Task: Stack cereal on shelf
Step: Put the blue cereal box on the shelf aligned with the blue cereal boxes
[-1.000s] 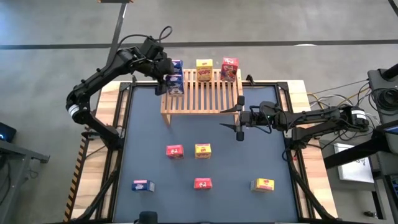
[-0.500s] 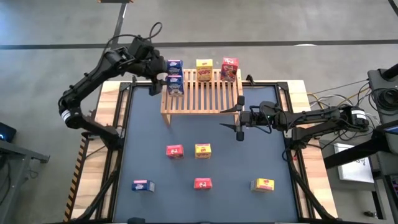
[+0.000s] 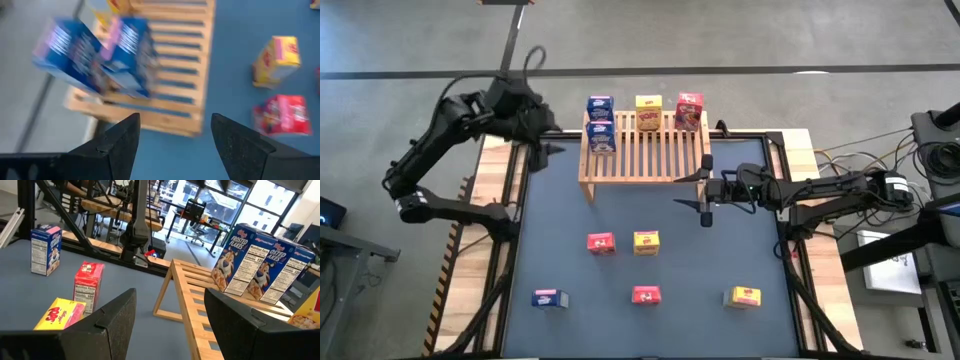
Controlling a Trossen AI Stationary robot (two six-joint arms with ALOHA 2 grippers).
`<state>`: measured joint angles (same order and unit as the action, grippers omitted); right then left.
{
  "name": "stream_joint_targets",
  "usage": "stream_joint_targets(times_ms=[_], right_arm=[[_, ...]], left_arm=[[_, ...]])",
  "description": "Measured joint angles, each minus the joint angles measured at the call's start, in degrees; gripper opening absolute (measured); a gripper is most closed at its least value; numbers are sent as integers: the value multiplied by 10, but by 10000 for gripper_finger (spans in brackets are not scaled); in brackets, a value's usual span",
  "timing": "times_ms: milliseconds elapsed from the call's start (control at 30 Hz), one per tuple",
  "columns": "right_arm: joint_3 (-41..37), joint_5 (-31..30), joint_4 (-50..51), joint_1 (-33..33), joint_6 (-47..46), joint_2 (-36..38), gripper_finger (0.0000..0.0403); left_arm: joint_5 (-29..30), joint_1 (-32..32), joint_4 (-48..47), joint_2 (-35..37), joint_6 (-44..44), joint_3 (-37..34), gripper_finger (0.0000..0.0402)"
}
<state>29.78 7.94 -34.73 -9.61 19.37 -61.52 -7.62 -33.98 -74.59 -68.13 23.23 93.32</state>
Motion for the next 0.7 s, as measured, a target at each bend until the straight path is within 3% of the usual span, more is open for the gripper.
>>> stream_joint_targets(times_ms=[267,433,700], right_arm=[[0,0,-1,0,-7,0,224],[0,0,0,0,-27,0,224],[0,0,15,4,-50,0,224]], left_arm=[[76,168,26,85,-163,-139,213],[102,276,90,133,-281,-247,208],[131,398,155,144,-429,-350,208]])
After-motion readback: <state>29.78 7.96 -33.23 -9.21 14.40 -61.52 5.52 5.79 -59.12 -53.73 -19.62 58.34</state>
